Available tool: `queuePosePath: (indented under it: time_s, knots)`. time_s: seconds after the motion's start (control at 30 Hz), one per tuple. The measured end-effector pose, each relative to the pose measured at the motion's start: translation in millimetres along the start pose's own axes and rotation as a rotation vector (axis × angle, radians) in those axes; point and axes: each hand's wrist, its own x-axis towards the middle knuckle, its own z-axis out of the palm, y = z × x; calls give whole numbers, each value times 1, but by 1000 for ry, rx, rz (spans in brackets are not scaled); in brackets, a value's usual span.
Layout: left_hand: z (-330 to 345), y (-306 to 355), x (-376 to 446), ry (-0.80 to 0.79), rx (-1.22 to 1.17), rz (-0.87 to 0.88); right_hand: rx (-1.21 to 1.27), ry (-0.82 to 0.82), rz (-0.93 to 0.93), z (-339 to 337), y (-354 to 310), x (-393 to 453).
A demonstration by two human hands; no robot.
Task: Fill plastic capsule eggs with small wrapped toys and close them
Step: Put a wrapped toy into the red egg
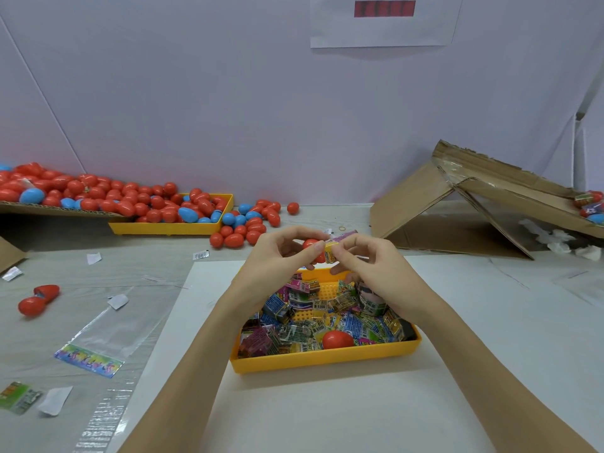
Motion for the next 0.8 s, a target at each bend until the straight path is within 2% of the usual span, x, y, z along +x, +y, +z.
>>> queuePosePath:
  time_s: [0.23, 0.5, 0.63, 0.73, 0.8]
  knots:
    - [5, 0, 0, 95, -11, 55, 21, 27, 23, 3, -1, -4]
    - [1, 4, -1, 46, 74, 173, 219, 31, 13, 2, -6, -4]
    - [1, 3, -1, 14, 119, 219, 459, 18, 142, 0, -7, -2]
    - [5, 3, 0, 10, 192, 283, 648, -62, 265, -2, -7, -1]
    - [9, 1, 1, 8, 256, 317, 691, -113, 302, -4, -6, 0]
